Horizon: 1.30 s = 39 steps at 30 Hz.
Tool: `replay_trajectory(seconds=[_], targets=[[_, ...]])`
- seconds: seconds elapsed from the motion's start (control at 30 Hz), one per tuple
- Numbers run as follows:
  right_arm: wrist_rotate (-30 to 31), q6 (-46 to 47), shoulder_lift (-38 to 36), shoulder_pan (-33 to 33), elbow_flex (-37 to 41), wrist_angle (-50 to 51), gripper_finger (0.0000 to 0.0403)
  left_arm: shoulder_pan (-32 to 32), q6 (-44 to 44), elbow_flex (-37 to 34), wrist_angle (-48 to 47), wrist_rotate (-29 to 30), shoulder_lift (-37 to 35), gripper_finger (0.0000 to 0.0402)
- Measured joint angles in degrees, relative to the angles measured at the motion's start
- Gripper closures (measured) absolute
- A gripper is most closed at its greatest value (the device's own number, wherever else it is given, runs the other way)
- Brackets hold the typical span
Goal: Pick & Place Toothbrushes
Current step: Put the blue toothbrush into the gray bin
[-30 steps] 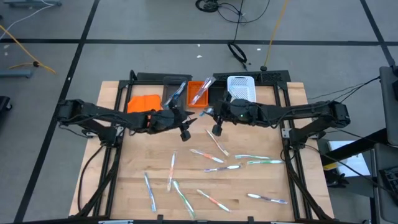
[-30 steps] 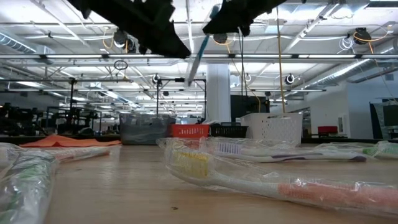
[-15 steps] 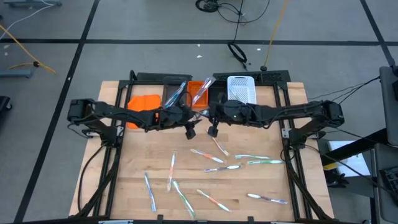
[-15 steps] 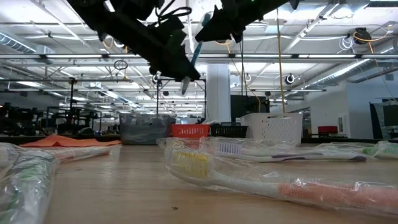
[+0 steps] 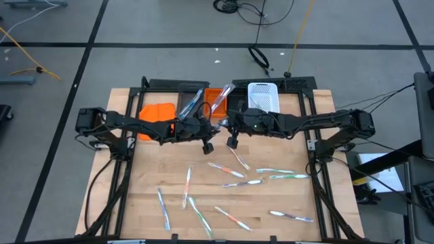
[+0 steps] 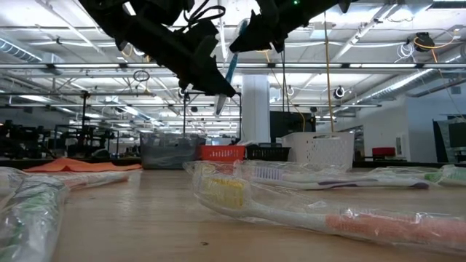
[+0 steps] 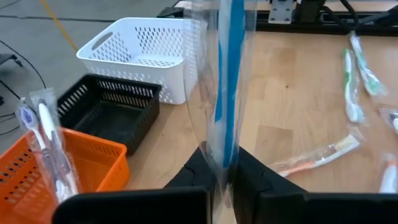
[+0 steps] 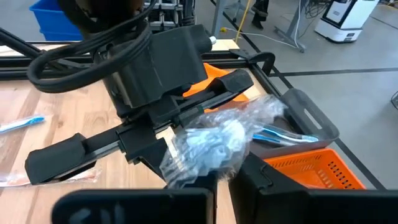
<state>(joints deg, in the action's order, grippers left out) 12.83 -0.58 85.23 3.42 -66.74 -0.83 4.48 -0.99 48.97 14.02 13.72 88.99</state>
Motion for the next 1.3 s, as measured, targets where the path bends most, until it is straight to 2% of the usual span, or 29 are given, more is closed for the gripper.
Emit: replay_trajectory(seconds=[0.2, 0.47, 0.67, 0.87, 1.03, 1.3], targets=[[0.1, 0.0, 0.0, 0.0, 0.0, 0.2, 0.0391, 0.1, -0.4, 0.0, -0.1, 0.2, 0.0, 0.0392], [0.7, -0.1, 0.0, 0.0, 0.0, 1.4, 0.0331, 0.7, -1.0, 0.0, -2.4, 2.8, -1.4, 0.0392], [0.5, -0.1, 0.0, 0.0, 0.1, 3.5, 0.0315, 3.0, -2.4, 0.0, -8.6, 7.3, -5.8, 0.0392], [0.5, 1.2, 0.0, -0.6, 0.1, 3.6, 0.0317, 7.6, -4.6, 0.0, -14.5, 7.6, -10.0, 0.0391], [0.4, 3.6, 0.0, -2.3, 0.2, 4.4, 0.0319, 12.6, -4.5, 0.0, -16.8, 7.4, -10.3, 0.0391], [0.3, 4.6, 0.0, -6.1, 5.7, -2.6, 0.0321, 21.6, -4.7, 0.0, -20.2, 6.4, -9.9, 0.0383]])
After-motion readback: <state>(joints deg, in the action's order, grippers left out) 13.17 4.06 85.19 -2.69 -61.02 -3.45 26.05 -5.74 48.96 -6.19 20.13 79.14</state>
